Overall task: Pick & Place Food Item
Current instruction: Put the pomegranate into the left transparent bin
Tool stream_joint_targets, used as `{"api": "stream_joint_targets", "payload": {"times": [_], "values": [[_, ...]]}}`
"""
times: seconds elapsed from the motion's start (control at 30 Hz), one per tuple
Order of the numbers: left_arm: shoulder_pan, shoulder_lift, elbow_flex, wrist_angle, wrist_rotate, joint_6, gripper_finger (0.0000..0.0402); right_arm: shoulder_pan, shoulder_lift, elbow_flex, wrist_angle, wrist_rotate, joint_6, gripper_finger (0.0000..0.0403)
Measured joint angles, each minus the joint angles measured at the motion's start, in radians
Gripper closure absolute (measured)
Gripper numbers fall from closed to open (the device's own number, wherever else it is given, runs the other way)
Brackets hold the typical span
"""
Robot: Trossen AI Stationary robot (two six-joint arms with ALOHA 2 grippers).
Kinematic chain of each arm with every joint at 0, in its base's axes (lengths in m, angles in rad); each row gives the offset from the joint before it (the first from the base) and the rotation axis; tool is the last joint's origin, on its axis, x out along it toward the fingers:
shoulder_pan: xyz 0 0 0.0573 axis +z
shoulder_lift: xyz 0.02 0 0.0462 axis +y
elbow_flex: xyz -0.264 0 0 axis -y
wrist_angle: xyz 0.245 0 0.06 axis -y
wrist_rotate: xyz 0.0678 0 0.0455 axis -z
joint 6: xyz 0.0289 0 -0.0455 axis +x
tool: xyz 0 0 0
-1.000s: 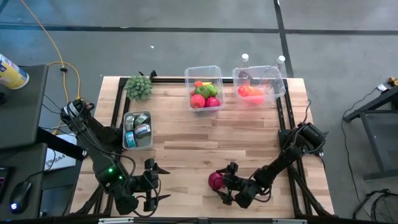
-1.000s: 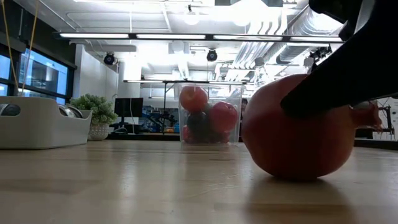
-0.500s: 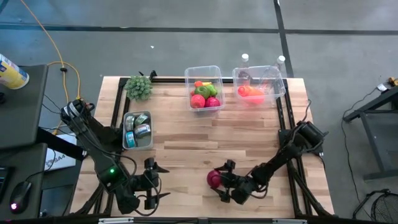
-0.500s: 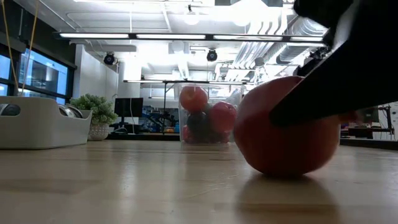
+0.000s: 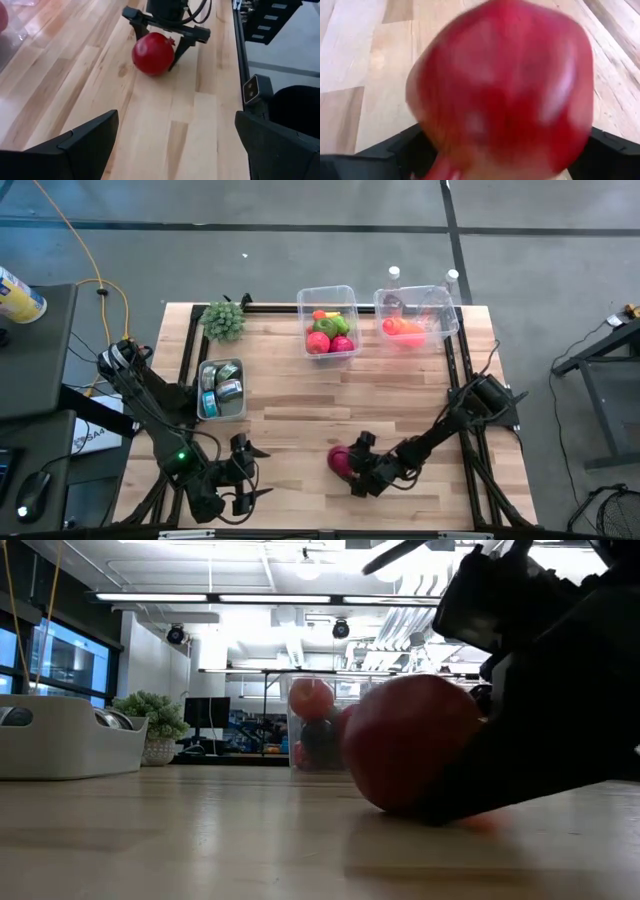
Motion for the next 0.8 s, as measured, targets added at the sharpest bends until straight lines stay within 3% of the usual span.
{"api": "stream_joint_targets", "payload": {"times": [0.33,0.57,0.8], "values": [[-0.005,0.007,0.000,0.007,0.004,-0.062,0.0012,-0.004,-0.005,0.001,0.054,0.047,-0.118,0.0175],[-0.002,0.098,0.001,0.009,-0.005,-0.133,0.0012,-0.019,-0.007,0.002,0.076,0.108,-0.136,0.0256],[0.005,0.238,0.001,0.009,0.005,-0.101,0.0012,-0.035,-0.008,0.002,0.155,0.078,-0.151,0.0286]]}}
